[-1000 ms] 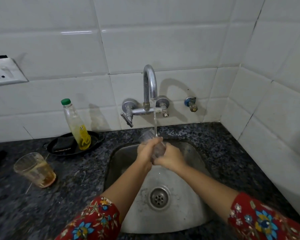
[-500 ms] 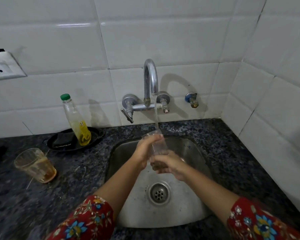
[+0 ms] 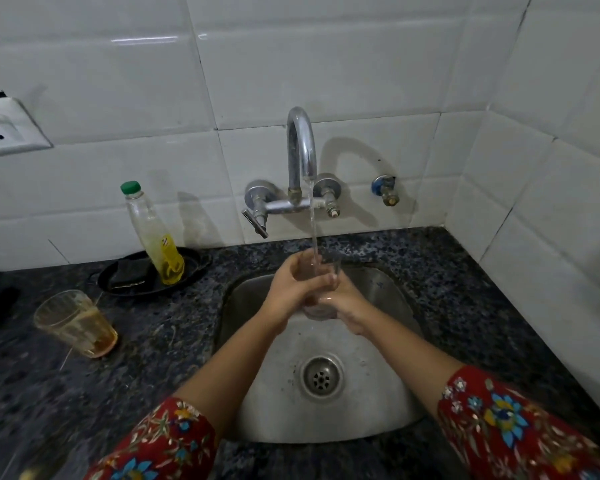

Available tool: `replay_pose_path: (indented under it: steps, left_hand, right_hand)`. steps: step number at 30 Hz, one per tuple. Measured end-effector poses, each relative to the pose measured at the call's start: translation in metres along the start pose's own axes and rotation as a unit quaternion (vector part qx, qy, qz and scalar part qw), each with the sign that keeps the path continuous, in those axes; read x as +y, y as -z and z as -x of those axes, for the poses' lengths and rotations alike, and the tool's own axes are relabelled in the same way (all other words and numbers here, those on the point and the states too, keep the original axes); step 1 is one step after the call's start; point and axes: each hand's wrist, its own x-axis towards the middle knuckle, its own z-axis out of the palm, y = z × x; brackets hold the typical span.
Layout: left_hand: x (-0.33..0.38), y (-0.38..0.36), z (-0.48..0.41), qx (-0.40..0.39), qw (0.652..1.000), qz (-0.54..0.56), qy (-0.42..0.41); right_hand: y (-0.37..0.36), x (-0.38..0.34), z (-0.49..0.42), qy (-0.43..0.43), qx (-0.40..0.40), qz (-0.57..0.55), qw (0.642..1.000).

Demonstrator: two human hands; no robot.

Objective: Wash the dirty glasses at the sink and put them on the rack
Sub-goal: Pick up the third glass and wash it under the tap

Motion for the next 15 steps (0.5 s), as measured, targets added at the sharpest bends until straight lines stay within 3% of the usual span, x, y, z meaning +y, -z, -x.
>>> replay_pose_path:
  steps: [3, 7, 9, 12, 15]
  left_hand:
    - [-0.005, 0.007, 0.004, -0.009, 0.999, -0.013, -0.033]
    - [-0.008, 0.006, 0.010, -0.001, 0.999, -0.029, -0.033]
    - [-0.008, 0.005, 0.008, 0.009, 0.999, -0.021, -0.031]
    - [-0.010, 0.006, 0.007, 0.033, 0.991, -0.124, -0.046]
    - [-0.018, 0.009, 0.010, 0.076, 0.986, -0.144, -0.020]
  right_hand:
    - [-0.004, 0.009, 0.006, -0.027, -0.056, 0.002, 0.998]
    - [0.008, 0.017, 0.012, -0.068, 0.010, -0.029, 0.997]
    - [0.007, 0.015, 0.011, -0.075, 0.005, -0.021, 0.997]
    - [0.002, 0.014, 0.013, -0.090, -0.042, 0.079, 0.992]
    - [0.013, 0.006, 0.015, -0.106, -0.015, 0.159, 0.981]
